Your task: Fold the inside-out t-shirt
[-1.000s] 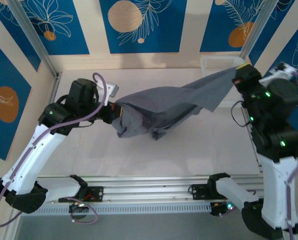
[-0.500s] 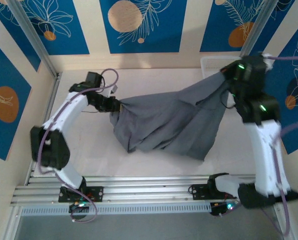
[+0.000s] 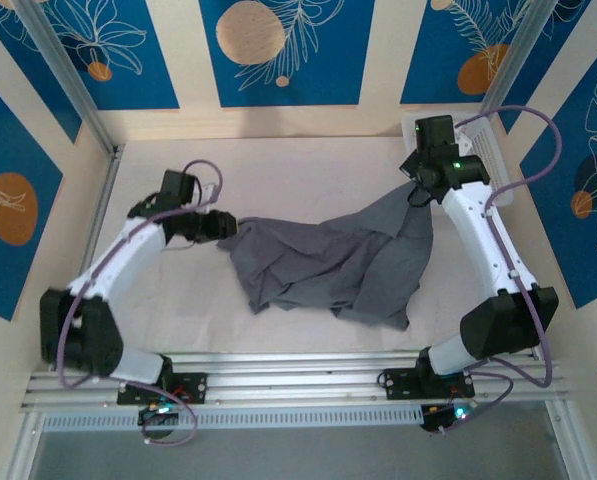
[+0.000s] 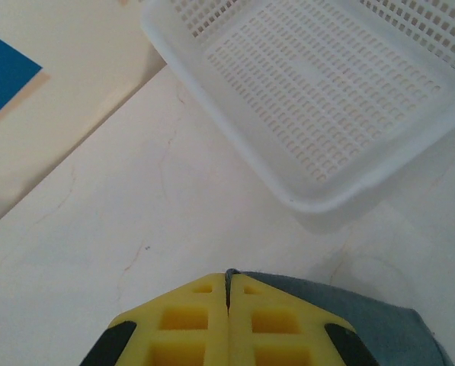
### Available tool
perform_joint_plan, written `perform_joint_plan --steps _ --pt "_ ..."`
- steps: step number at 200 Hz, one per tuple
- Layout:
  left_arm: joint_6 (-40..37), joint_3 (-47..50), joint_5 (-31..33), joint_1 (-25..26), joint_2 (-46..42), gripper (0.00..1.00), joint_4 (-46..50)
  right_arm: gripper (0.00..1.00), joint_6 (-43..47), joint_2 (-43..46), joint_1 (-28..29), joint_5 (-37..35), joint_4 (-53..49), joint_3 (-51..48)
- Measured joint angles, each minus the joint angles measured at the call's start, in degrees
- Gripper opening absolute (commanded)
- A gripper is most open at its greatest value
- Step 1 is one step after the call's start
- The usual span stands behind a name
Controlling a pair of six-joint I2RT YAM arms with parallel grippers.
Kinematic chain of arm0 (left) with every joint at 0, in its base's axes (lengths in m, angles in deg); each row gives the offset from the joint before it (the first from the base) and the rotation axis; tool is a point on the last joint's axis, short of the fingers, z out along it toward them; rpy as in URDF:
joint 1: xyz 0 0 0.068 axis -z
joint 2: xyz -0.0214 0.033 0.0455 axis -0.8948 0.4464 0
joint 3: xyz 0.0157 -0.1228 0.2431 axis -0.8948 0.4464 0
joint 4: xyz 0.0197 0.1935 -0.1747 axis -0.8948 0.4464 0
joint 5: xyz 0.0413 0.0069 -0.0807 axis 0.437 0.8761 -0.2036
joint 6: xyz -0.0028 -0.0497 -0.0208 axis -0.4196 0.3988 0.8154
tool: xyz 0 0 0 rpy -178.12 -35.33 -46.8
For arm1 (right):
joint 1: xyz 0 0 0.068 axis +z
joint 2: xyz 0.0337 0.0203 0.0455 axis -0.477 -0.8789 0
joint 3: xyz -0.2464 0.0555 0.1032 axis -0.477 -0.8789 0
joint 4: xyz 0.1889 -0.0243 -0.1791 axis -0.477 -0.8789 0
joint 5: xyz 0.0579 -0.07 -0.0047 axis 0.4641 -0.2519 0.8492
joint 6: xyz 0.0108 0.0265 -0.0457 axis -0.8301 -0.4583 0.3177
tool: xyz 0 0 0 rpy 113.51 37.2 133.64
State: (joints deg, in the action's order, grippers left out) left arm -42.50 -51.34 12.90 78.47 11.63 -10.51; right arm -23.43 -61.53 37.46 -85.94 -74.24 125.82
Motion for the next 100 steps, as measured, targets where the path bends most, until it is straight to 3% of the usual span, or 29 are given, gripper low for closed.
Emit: perform_joint_plan --steps 26,52,100 --pt "13.22 14.34 1.09 3.87 -7.21 0.38 -8.59 0.00 0.07 1.68 0.00 1.79 0.79 -1.68" --pt "24.22 25.35 0.66 3.69 -5.40 0.40 -19.87 0.00 0.11 1.77 0.00 3.04 1.33 -2.21" --pt "29.88 27.52 -0.17 3.63 1.92 0.44 -32.09 0.00 0.98 2.34 0.00 3.23 1.27 -2.36"
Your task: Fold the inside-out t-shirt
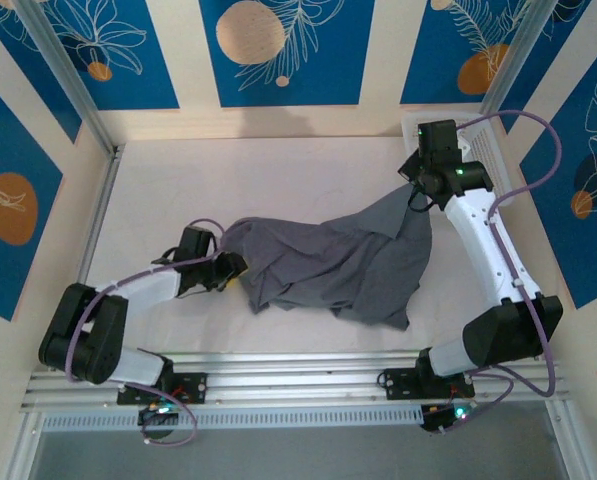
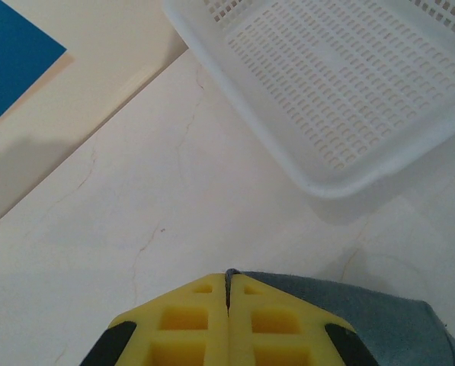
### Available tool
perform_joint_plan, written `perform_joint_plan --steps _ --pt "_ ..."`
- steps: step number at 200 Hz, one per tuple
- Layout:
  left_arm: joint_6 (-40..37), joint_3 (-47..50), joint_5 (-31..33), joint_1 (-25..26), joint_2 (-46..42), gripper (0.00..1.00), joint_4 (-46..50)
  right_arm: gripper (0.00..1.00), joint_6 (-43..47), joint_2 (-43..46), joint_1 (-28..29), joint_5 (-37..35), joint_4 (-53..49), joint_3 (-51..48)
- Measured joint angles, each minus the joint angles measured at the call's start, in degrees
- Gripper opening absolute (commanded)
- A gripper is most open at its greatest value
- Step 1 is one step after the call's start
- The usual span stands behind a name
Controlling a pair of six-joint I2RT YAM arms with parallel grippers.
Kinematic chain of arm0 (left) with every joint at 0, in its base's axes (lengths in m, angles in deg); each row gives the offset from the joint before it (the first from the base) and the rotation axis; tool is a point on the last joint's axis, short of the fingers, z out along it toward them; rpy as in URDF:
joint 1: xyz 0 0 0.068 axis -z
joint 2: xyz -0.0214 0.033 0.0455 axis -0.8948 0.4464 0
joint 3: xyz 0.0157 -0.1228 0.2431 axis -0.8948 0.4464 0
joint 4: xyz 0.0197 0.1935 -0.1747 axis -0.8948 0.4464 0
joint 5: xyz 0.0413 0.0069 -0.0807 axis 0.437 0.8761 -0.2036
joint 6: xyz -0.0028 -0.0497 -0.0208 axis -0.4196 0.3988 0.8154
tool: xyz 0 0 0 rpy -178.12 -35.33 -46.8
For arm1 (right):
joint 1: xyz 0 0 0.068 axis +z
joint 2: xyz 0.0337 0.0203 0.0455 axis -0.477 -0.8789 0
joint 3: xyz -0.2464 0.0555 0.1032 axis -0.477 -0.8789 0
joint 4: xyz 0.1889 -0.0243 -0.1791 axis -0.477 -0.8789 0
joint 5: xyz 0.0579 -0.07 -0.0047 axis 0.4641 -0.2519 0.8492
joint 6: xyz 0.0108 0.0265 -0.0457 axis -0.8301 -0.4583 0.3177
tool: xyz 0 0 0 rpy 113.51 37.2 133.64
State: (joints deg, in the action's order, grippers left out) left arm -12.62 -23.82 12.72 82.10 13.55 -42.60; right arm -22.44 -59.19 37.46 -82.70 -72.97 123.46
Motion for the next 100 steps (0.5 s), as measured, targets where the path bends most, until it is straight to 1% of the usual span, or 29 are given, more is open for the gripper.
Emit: perform_joint_plan --steps 44,72,88,92,100 --pt "-0.02 -0.02 0.59 -0.37 2.73 0.48 -5.18 0.00 0.00 1.42 0.00 0.15 -0.04 -0.22" --pt "-0.04 -0.02 0.70 -0.44 4.50 0.47 -5.81 0.00 0.00 1.95 0.00 0.20 -0.07 -0.22" --pt "-0.26 -0.02 1.29 -0.50 4.52 0.35 -5.88 0.00 0.00 2.14 0.00 0.20 -0.07 -0.22" --pt "-0.15 -0.02 1.36 -0.50 4.52 0.30 -5.90 0.00 0.00 2.16 0.00 0.20 -0.07 -0.22" --pt "0.17 -0.02 1.53 -0.50 4.52 0.17 -6.05 0.00 0.00 2.23 0.00 0.20 -0.07 -0.22"
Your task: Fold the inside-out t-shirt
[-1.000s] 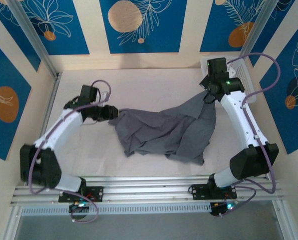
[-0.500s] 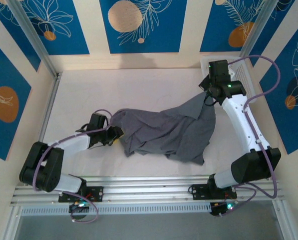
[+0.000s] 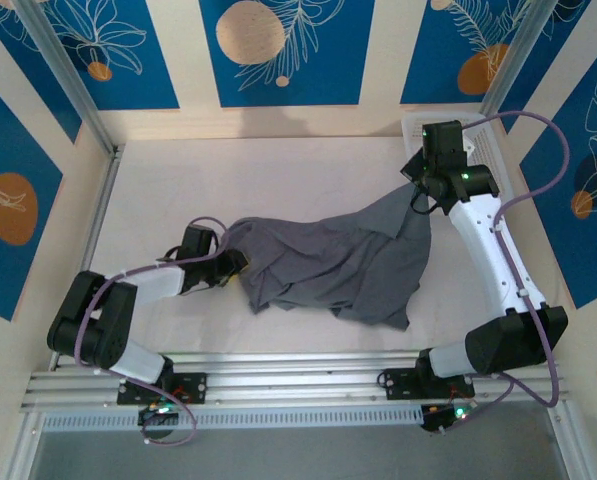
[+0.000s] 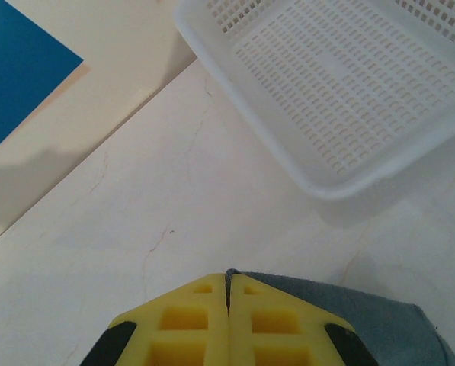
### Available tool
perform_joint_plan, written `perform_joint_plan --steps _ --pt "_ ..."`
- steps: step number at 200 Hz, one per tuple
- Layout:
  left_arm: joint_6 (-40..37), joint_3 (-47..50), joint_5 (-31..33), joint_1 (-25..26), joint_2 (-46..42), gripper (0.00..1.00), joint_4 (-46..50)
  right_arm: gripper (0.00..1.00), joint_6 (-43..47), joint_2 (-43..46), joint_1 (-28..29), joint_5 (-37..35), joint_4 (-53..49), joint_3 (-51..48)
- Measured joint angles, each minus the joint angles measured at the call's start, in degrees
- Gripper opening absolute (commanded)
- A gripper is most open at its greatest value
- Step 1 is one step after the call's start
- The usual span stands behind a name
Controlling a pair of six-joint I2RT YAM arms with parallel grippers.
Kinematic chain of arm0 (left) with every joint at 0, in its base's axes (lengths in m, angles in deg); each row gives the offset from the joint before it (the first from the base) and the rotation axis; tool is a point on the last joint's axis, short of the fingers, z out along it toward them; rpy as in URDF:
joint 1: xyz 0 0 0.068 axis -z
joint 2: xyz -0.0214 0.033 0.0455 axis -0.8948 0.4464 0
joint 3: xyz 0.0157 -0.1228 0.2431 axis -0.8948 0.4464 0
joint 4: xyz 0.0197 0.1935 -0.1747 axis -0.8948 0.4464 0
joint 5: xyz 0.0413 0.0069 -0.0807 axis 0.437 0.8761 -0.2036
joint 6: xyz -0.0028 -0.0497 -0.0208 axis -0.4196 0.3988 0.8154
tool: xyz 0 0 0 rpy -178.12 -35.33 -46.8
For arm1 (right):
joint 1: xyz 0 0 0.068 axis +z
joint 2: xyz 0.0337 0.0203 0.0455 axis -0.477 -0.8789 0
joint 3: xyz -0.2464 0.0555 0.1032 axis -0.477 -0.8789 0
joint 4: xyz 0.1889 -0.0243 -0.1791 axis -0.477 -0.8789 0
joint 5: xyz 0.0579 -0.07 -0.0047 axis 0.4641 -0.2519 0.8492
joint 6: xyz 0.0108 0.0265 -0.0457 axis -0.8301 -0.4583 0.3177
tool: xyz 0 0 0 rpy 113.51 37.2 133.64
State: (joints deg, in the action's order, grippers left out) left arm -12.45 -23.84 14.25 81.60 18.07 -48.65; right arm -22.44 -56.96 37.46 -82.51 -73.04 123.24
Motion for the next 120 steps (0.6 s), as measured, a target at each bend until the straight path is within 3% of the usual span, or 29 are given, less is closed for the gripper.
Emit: perform_joint_plan --steps 9,33,57,72,90,105,120 --pt "-0.42 -0.02 0.00 -0.04 0.00 0.00 -0.26 0.00 0.00 0.00 0.00 0.00 -0.04 0.00" --pt "-0.72 -0.44 0.02 -0.13 -1.55 0.00 0.44 0.00 -0.02 0.02 0.00 0.02 -0.55 0.28" --pt "-3.63 -7.48 0.57 -1.22 -8.94 0.00 10.45 0.00 -0.04 -0.20 0.00 0.50 -3.61 5.62" --pt "-7.58 -21.00 1.62 -2.78 -12.79 0.00 19.43 0.00 -0.09 -0.94 -0.09 0.61 -5.86 14.75" --pt "-13.68 -45.40 3.41 -4.98 -13.35 0.00 27.10 0.00 -0.48 -1.95 -0.46 0.52 -6.01 29.59" --pt "-17.90 -63.71 4.50 -5.75 -13.44 0.00 29.62 0.00 -0.46 -2.16 -0.87 0.59 -3.78 42.12" --pt "-21.07 -74.93 5.31 -5.88 -15.08 0.00 30.05 0.00 -0.44 -0.94 -1.14 1.14 -0.22 50.05"
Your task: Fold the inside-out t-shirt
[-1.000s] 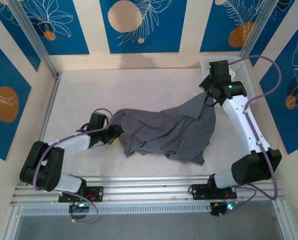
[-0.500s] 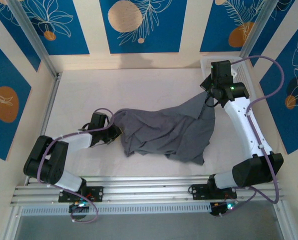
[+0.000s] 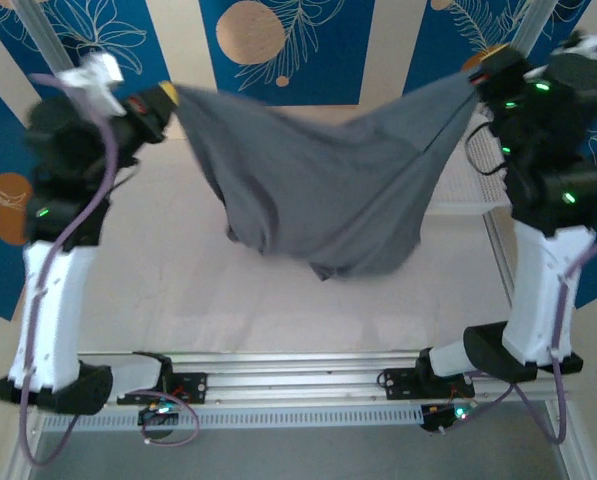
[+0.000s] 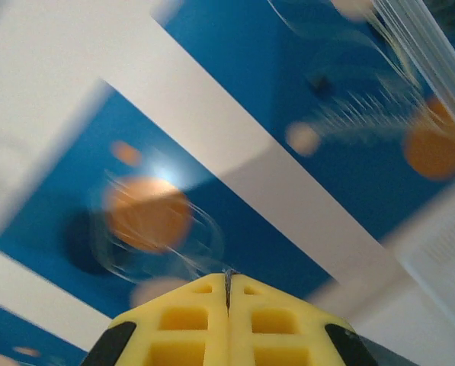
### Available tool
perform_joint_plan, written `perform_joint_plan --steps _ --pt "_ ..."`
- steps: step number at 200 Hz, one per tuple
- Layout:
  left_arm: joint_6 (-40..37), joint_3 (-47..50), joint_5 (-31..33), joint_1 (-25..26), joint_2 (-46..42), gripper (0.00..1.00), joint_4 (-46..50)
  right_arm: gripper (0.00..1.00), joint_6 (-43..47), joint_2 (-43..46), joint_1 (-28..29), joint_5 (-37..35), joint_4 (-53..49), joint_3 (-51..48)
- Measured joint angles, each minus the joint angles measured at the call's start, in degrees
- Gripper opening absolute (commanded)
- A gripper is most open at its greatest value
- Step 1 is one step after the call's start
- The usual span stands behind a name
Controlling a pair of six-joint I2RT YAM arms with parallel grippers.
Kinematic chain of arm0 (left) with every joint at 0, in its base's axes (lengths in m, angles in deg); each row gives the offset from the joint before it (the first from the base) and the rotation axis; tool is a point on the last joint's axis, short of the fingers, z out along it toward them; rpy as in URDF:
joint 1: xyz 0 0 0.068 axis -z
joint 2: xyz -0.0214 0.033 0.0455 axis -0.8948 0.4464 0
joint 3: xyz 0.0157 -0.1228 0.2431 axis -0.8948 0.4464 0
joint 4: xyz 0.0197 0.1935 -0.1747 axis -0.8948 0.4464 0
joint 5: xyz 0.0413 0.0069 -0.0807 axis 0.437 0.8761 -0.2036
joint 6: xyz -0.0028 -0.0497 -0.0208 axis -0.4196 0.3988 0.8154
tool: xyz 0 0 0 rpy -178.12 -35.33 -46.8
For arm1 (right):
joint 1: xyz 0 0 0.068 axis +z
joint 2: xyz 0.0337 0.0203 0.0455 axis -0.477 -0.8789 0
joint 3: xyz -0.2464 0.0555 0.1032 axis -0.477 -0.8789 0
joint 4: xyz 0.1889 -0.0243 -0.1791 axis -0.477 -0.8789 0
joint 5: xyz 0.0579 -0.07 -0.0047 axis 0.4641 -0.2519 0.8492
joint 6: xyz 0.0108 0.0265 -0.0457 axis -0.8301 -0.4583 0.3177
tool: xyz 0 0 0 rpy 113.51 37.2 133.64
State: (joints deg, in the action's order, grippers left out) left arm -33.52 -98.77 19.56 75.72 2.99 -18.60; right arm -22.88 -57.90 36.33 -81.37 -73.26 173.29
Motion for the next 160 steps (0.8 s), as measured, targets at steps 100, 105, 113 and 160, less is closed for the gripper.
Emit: perform_joint_plan --steps 100,105,113,160 --pt "-9.07 3.93 13.53 0.00 -15.50 0.00 1.99 0.00 -5.11 13.33 -0.48 3.15 13.86 -3.74" --pt "-9.42 4.00 13.90 0.00 -15.80 0.00 1.92 0.00 -5.49 13.27 -0.46 3.45 14.32 -3.69" --pt "-9.84 4.31 14.62 0.00 -16.44 0.00 1.66 0.00 -6.27 13.25 -0.48 4.00 15.23 -3.69" --pt "-11.43 5.77 17.81 0.00 -20.61 0.00 -1.14 0.00 -9.14 13.62 -0.48 2.89 17.53 -3.08"
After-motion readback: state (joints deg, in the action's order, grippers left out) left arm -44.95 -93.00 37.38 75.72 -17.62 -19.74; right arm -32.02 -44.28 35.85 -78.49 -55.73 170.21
